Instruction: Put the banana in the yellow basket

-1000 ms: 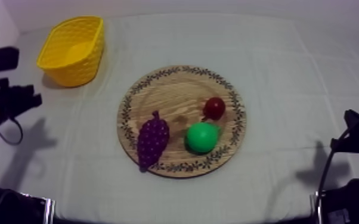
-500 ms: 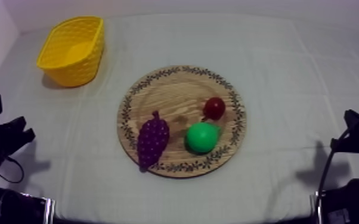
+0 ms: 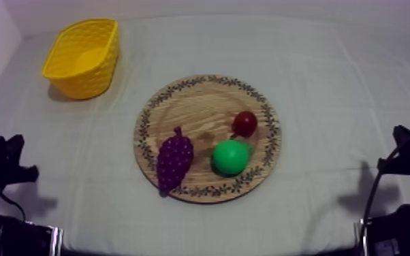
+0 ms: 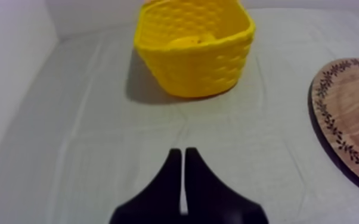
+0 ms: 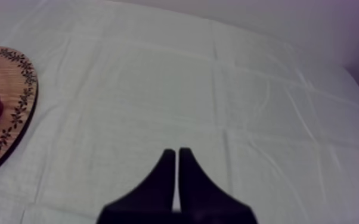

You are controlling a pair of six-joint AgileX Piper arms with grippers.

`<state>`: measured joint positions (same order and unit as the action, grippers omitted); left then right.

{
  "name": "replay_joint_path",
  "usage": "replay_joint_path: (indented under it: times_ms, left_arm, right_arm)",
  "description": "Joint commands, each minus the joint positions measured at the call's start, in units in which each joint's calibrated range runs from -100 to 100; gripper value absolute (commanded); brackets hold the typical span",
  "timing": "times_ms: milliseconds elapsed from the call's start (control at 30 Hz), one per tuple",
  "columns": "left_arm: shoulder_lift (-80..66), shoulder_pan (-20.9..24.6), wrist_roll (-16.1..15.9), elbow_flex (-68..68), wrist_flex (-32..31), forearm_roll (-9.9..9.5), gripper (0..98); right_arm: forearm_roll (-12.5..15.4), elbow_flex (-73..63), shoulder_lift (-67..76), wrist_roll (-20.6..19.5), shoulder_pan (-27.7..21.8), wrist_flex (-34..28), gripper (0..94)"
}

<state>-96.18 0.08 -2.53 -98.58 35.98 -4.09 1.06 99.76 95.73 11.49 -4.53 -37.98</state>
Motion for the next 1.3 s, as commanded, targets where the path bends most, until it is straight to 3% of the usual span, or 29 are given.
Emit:
replay_joint_path:
  times_ms: [0,133,333,433,1267]
  left_arm:
    - [-1.76,-0.50,-0.87,-0.01,0.11,0.46,0.1]
    - [-3.20,-1.64,0.70,-0.15,0.03,1.31,0.1]
    - [-3.75,-2.96,11.61,-0.36,-0.30,1.55,0.1]
    - [-3.80,-3.09,14.47,-0.40,-0.37,1.57,0.1]
    - [-3.82,-3.16,13.25,-0.42,-0.41,1.58,0.1]
  right_arm:
    - [-0.01,0.02,0.02,0.01,0.01,-0.01,0.3]
    - [-0.01,0.02,0.02,-0.02,0.01,-0.01,0.3]
    - [-0.01,0.02,0.02,0.01,0.01,-0.01,0.3]
    - [-0.01,0.02,0.02,0.01,0.01,-0.01,0.3]
    - [-0.01,0.02,0.02,-0.04,0.01,-0.01,0.3]
